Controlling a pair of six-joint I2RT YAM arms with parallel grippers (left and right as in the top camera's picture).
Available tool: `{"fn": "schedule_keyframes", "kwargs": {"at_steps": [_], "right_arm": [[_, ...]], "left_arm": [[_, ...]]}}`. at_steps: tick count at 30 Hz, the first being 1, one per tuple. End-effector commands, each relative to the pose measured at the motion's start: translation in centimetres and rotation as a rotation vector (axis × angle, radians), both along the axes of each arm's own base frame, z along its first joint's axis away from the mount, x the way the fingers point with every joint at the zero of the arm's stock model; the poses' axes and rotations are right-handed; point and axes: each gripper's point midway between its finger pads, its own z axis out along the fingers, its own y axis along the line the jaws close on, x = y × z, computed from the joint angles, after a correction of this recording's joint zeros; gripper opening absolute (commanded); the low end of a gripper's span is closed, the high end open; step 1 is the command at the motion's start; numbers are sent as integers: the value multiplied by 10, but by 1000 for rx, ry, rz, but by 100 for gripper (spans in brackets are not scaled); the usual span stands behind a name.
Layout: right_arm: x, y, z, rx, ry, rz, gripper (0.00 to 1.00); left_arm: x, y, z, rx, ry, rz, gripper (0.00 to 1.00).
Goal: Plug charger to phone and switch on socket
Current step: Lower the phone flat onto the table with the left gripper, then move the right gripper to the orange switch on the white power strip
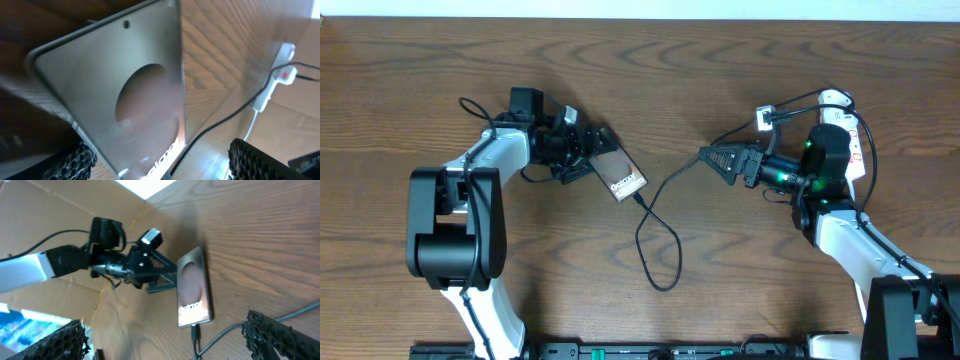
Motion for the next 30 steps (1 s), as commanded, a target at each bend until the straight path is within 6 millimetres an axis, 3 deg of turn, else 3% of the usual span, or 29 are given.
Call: {"fn": "schedule_keyframes", "kwargs": {"at_steps": [1, 5, 9, 12, 15, 20, 23, 25, 26, 27, 30], "right_arm": [[8, -13, -2, -42, -21, -59, 99], [9, -25, -13, -106, 5, -117, 99], [13, -44, -15, -202, 6, -217, 99], [18, -68, -10, -327, 4, -315, 99], [27, -113, -4, -583, 31, -462, 99], [34, -170, 10, -829, 70, -616, 98], [39, -200, 7, -871, 94, -681, 79], [40, -227, -6, -873, 152, -731, 45], [40, -234, -11, -870, 168, -741, 20], [41, -244, -18, -859, 195, -757, 1], [47, -270, -44, -811, 252, -779, 1]], "left_arm": [[-76, 99, -114, 557, 329, 64, 88], [-79, 111, -107, 594, 350, 78, 89], [-64, 114, -80, 588, 273, 101, 88], [-50, 114, -45, 590, 165, 98, 88], [-37, 109, 16, 589, -21, 71, 88], [-33, 87, 90, 575, -275, 4, 90], [-35, 74, 123, 569, -386, -8, 93], [-40, 64, 143, 561, -452, -18, 93], [-41, 62, 147, 559, -464, -21, 93], [-43, 57, 153, 555, -484, -28, 93], [-48, 45, 164, 543, -525, -54, 96]]}}
